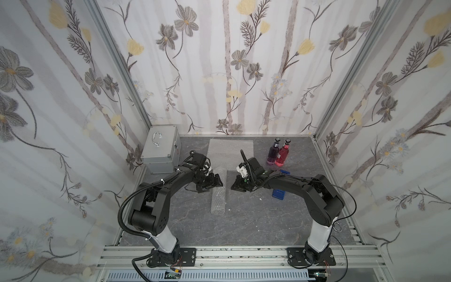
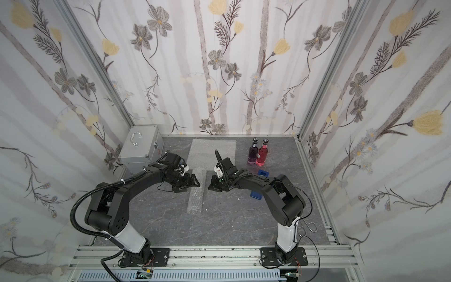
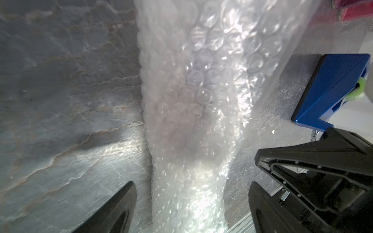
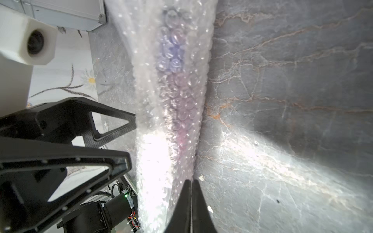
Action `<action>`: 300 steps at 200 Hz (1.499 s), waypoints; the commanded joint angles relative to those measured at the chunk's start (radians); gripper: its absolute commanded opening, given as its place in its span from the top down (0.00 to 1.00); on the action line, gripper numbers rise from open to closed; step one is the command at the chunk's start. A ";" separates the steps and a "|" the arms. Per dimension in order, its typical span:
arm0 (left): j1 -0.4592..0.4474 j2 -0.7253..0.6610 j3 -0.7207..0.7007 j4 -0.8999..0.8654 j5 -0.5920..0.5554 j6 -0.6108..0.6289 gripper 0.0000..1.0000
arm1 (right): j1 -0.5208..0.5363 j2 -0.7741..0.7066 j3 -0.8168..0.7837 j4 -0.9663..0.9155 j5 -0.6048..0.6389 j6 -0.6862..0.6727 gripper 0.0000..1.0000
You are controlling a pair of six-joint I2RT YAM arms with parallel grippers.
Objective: Wrap wine bottles in bubble wrap
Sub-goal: Stick the tape on the bubble wrap, then move the bubble wrap to the center of the board.
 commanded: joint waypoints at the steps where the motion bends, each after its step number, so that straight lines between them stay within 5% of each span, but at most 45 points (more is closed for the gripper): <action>1: 0.002 -0.036 0.023 -0.046 -0.043 0.053 0.00 | -0.003 -0.006 0.014 0.036 -0.001 -0.009 0.73; 29: 0.012 -0.092 0.040 -0.071 -0.064 0.111 0.00 | 0.018 0.023 0.018 0.131 -0.046 0.037 0.51; 55: 0.045 -0.157 0.024 -0.071 -0.122 0.175 0.00 | 0.048 0.071 0.026 0.174 -0.065 0.052 0.46; 100: 0.164 -0.240 -0.021 -0.042 -0.188 0.239 0.00 | 0.062 0.172 0.045 0.261 -0.111 0.074 0.44; 159: 0.288 -0.298 -0.028 -0.031 -0.215 0.265 0.00 | 0.065 0.300 0.147 0.323 -0.188 0.093 0.57; 266: 0.341 -0.315 0.020 -0.062 -0.245 0.347 0.00 | 0.198 0.586 0.628 0.246 -0.239 0.240 0.53; 300: 0.333 -0.302 0.071 -0.085 -0.224 0.380 0.00 | 0.199 0.585 0.670 0.254 -0.236 0.259 0.50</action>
